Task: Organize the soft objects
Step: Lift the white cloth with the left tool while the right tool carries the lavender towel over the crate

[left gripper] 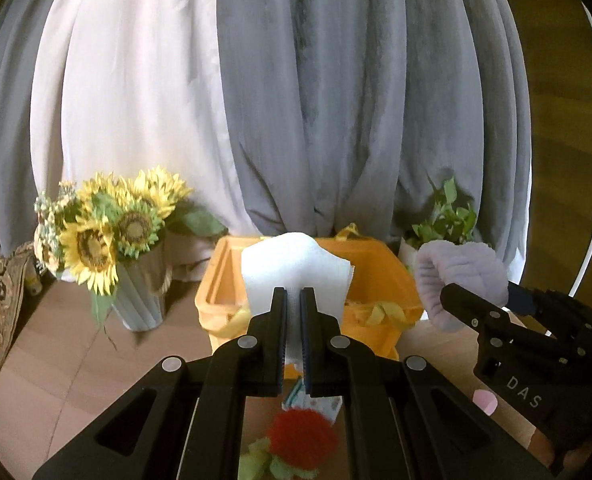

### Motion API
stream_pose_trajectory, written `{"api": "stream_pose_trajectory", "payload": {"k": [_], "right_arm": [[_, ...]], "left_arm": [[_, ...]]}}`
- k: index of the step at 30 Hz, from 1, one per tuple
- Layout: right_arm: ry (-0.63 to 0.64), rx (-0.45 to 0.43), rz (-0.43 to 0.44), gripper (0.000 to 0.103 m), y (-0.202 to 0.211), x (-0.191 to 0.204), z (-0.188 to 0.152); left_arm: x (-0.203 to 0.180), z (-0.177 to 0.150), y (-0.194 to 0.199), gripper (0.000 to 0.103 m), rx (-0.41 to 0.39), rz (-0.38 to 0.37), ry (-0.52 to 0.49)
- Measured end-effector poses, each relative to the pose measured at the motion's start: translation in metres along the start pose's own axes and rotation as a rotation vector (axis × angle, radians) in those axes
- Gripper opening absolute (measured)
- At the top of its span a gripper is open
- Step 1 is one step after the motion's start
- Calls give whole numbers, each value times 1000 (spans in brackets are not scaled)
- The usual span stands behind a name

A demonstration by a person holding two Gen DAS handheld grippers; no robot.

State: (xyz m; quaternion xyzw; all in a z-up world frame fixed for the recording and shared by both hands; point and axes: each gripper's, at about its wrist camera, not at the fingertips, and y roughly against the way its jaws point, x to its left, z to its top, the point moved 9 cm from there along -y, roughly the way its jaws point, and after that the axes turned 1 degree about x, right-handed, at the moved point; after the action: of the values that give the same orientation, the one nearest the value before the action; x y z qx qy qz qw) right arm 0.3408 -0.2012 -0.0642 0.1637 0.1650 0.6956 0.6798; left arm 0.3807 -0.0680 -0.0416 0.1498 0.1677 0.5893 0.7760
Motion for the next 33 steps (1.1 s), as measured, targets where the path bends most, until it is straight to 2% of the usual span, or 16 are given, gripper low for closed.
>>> {"api": "stream_pose_trajectory", "payload": {"k": [18, 27, 33], "right_arm": [[29, -87, -32, 44, -20, 4, 46], [42, -71, -39, 44, -53, 1, 57], [46, -25, -35, 44, -92, -5, 56]], "left_arm": [[10, 45, -28, 8, -85, -20, -32], [14, 55, -67, 8, -68, -34, -34], [19, 54, -102, 8, -27, -36, -32]]}}
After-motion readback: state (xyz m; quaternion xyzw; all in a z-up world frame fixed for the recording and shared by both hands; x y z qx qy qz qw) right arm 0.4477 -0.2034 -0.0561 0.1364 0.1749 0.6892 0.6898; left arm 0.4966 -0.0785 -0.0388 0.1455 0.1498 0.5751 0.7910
